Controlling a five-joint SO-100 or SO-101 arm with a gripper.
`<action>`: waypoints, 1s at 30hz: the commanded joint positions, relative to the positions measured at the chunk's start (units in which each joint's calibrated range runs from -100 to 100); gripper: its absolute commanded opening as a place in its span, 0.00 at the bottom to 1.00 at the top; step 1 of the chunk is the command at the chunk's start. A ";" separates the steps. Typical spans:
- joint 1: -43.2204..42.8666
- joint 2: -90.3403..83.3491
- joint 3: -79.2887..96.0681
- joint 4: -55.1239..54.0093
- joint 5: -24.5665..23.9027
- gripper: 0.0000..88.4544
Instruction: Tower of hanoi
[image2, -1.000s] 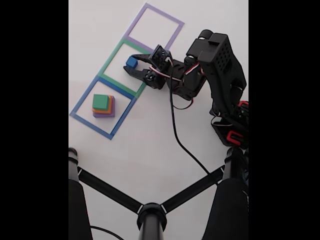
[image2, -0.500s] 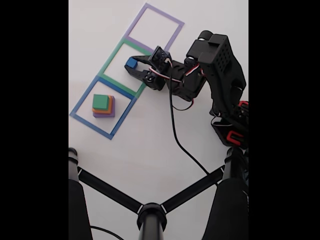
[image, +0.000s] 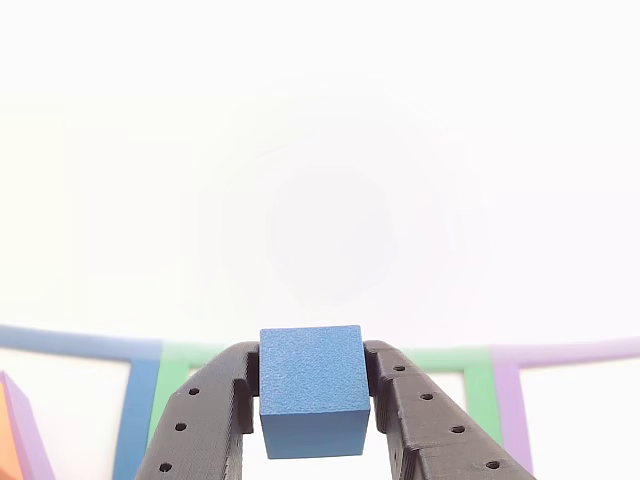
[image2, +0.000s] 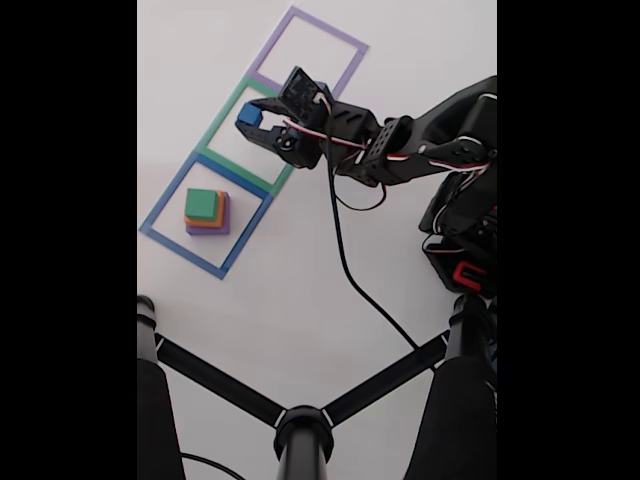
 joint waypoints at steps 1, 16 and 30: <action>0.00 -13.53 -11.75 25.93 0.00 0.04; -3.89 -20.98 -69.64 98.78 0.00 0.03; -18.15 -33.24 -78.45 116.34 0.00 0.03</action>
